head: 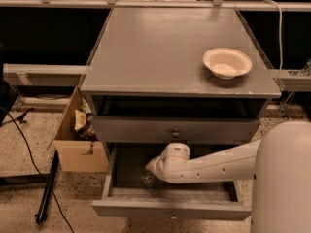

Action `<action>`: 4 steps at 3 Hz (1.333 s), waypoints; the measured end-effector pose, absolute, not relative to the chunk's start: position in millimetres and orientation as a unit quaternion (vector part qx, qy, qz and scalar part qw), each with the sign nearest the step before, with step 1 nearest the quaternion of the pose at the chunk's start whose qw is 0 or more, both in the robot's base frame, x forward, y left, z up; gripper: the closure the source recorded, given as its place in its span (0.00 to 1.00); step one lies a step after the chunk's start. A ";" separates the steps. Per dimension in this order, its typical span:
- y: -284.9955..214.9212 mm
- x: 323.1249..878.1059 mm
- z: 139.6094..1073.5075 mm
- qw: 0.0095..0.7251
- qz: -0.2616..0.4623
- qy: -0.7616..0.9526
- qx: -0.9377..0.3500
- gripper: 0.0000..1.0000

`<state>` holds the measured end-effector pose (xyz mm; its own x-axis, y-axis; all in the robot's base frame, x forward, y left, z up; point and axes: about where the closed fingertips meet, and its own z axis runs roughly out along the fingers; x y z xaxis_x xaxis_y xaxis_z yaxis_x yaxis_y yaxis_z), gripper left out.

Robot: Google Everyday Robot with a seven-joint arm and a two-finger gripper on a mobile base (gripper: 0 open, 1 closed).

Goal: Pick water bottle from middle drawer and place on counter

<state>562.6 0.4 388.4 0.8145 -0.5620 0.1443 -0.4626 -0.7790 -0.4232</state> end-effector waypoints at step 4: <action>-6.3 552.5 435.4 0.301 -0.093 0.378 -0.870 1.00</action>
Offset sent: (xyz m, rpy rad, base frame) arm -0.0065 -0.0029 0.0417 0.2680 0.0118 -0.1199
